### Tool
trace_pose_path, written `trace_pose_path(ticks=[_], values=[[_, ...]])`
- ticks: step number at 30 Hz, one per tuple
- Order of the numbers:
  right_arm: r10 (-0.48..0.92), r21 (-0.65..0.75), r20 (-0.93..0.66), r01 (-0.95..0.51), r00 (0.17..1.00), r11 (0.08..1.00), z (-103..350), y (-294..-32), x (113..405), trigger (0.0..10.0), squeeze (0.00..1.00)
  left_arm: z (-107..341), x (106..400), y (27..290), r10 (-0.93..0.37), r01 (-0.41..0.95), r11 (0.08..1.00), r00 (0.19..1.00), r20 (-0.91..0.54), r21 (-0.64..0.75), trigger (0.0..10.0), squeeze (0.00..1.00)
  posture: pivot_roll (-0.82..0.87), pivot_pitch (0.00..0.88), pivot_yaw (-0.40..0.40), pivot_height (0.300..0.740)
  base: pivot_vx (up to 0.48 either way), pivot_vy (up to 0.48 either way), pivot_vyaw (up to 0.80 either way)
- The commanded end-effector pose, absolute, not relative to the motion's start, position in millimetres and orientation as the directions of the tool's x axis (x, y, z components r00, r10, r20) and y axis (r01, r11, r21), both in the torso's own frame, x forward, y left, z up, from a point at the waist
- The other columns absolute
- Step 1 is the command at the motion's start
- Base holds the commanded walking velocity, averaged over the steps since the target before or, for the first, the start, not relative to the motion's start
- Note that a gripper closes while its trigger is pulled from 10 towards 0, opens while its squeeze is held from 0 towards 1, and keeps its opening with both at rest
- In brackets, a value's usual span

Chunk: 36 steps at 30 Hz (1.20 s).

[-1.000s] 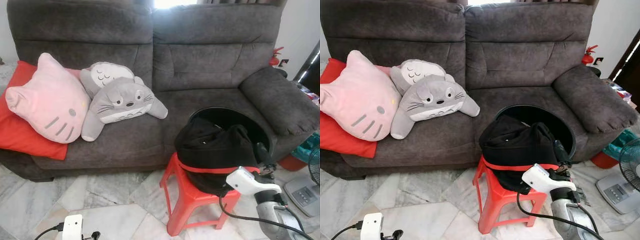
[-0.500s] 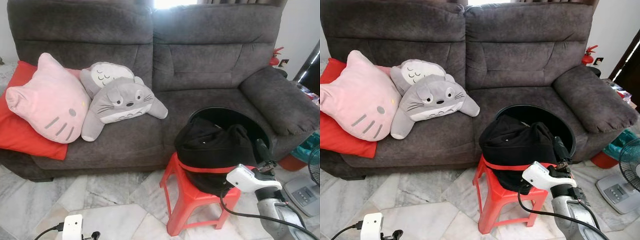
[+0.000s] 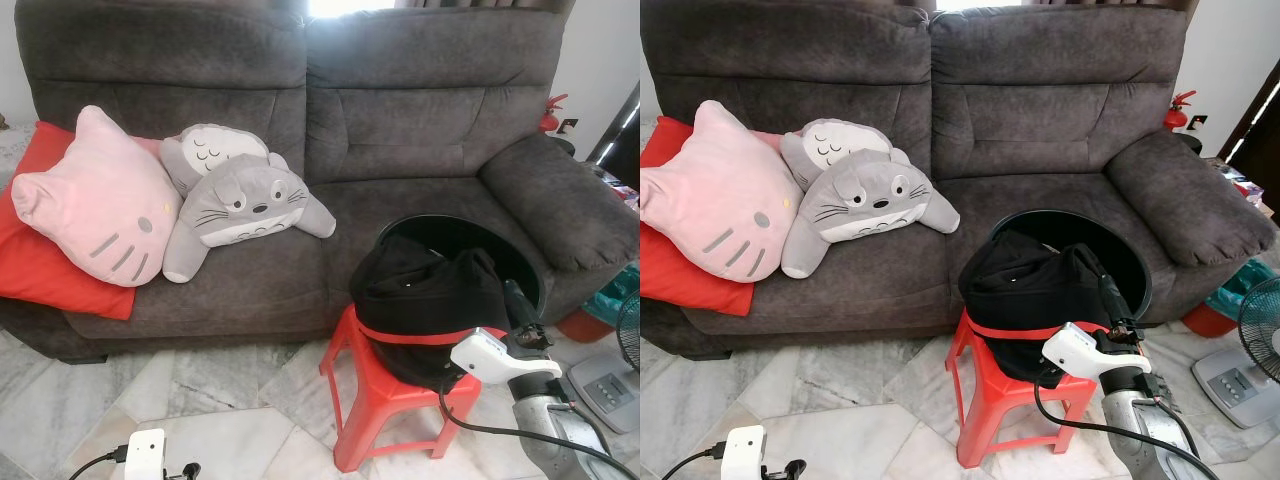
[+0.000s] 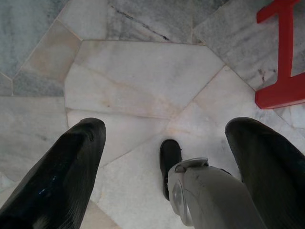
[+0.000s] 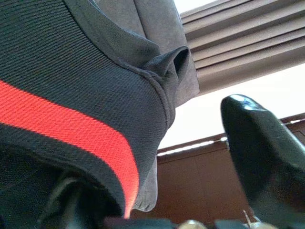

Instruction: Hang hanger

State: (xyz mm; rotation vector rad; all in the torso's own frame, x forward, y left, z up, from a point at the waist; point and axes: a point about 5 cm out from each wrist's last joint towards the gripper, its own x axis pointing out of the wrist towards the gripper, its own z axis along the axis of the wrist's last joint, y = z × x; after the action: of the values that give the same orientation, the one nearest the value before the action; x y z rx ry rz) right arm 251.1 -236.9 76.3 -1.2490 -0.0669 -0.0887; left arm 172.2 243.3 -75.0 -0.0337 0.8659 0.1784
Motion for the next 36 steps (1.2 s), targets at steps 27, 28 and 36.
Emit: trace_pose_path(ticks=[27, 28, 36], values=[[-0.032, -0.929, 0.090, 0.096, 0.995, 0.356, 73.1, -233.0, 252.9, 0.0, 0.00, -76.9, 168.8, 242.4, 0.140, -0.159, 0.986, 0.627, -0.767, 0.049, 10.0, 0.00, -0.10, 0.000, -0.050, 0.716, 0.000, 0.000, 0.00], [-0.038, -0.927, 0.090, 0.097, 0.995, 0.363, 73.3, -233.2, 253.4, 0.0, 0.00, -77.0, 168.5, 242.4, 0.140, -0.160, 0.986, 0.626, -0.767, 0.050, 10.0, 0.00, -0.10, 0.000, -0.049, 0.716, 0.000, 0.000, 0.00], [-0.071, -0.901, 0.098, 0.119, 0.993, 0.417, 78.0, -231.0, 259.1, 0.0, 0.00, -77.1, 167.6, 243.3, 0.139, -0.154, 0.987, 0.624, -0.769, 0.053, 10.0, 0.00, -0.09, 0.000, -0.047, 0.716, 0.000, 0.000, 0.00]])
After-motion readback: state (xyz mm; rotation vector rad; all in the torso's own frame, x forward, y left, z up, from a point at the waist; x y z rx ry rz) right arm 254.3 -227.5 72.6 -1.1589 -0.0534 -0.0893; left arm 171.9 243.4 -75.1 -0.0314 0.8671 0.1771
